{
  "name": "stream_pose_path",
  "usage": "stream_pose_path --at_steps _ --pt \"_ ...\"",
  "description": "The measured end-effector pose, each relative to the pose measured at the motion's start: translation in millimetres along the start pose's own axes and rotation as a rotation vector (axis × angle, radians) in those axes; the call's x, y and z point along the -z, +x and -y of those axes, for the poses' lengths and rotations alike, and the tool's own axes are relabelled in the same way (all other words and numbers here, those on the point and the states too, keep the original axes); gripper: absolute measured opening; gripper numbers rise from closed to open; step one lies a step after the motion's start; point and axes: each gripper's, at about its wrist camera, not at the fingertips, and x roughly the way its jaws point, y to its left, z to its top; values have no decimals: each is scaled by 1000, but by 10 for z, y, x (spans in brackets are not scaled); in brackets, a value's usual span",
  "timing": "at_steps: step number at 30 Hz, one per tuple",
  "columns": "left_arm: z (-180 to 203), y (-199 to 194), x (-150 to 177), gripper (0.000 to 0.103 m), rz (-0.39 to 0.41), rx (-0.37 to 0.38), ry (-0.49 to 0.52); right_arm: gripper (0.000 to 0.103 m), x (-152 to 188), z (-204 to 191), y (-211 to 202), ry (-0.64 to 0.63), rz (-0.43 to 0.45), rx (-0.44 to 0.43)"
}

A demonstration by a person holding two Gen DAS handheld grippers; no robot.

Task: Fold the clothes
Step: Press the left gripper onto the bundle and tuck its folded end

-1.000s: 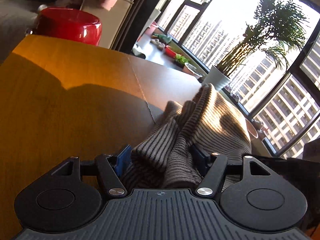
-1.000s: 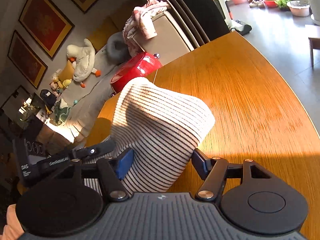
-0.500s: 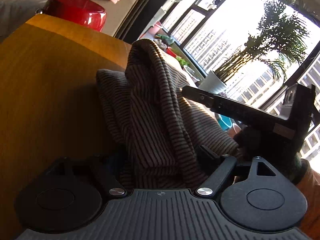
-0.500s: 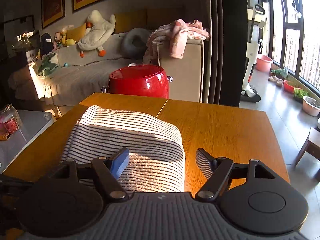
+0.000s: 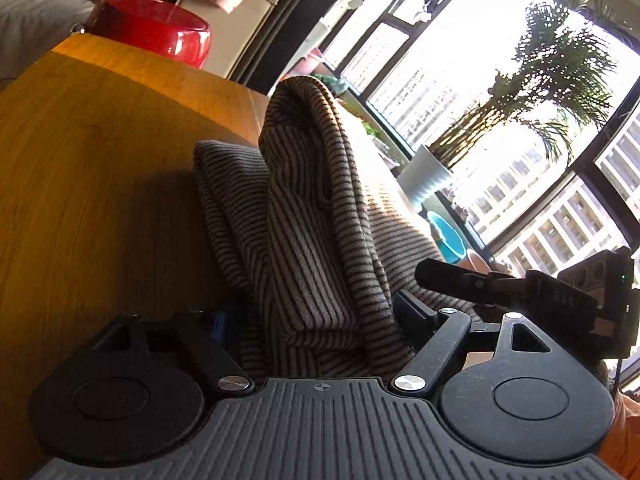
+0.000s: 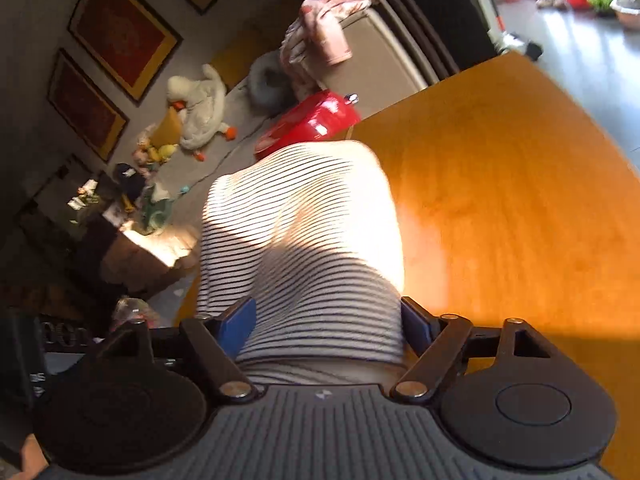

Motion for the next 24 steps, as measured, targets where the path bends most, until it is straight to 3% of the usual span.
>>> stream_pose_path --at_steps 5,8,11,15,18,24 --pt "-43 41 -11 75 1 26 -32 64 -88 -329 -219 -155 120 -66" --pt "-21 102 -18 75 5 37 -24 63 -131 -360 -177 -234 135 49" --pt "-33 114 -26 72 4 43 -19 63 -78 -210 74 -267 60 223" --pt "-75 54 -56 69 7 52 -39 64 -12 -84 112 -226 75 187" --pt "-26 -92 -115 60 63 35 -16 65 -6 -152 122 -287 78 213" --pt "100 -419 -318 59 207 11 27 71 10 -201 118 -338 90 250"
